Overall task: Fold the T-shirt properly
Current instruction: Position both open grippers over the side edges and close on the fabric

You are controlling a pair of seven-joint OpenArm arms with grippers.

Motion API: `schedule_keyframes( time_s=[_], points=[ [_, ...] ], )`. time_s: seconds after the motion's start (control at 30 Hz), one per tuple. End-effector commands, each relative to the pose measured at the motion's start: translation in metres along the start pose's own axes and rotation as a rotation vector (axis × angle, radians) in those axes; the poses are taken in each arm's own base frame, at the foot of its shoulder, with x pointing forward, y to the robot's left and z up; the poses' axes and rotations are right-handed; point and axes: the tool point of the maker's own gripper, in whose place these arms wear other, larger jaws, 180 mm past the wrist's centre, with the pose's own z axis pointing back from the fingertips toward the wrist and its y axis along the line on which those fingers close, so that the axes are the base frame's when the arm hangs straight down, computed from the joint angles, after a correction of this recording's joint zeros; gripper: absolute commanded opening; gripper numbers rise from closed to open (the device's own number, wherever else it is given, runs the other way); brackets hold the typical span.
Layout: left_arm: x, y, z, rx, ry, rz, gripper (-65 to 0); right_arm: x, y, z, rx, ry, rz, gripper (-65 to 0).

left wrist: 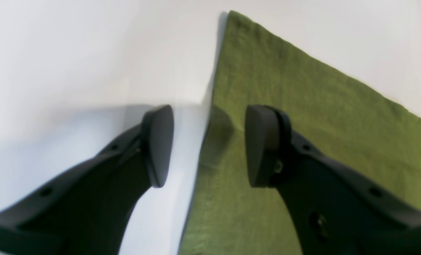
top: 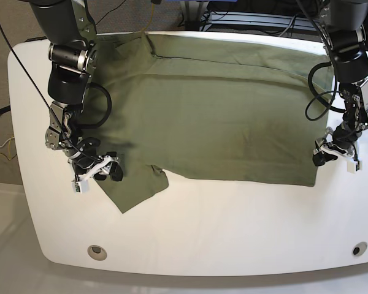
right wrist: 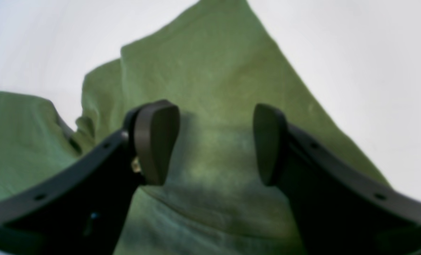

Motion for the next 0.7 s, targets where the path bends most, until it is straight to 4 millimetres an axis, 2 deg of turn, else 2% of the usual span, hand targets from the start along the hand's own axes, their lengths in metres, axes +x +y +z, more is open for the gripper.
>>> schedule_keyframes(
  time_s=[0.0, 0.67],
  points=[
    [0.0109, 0.0024, 0.0021, 0.009, -0.005, -0.022, -34.2, 0.0313, -0.0006, 0.0023, 0.005, -0.081, 0.019, -30.0],
    [0.0096, -0.0037, -0.0011, -0.018, -0.016, -0.011, -34.8, 0.0347, 0.0002, 0.0037, 0.012, -0.113, 0.01, -29.4]
  ],
)
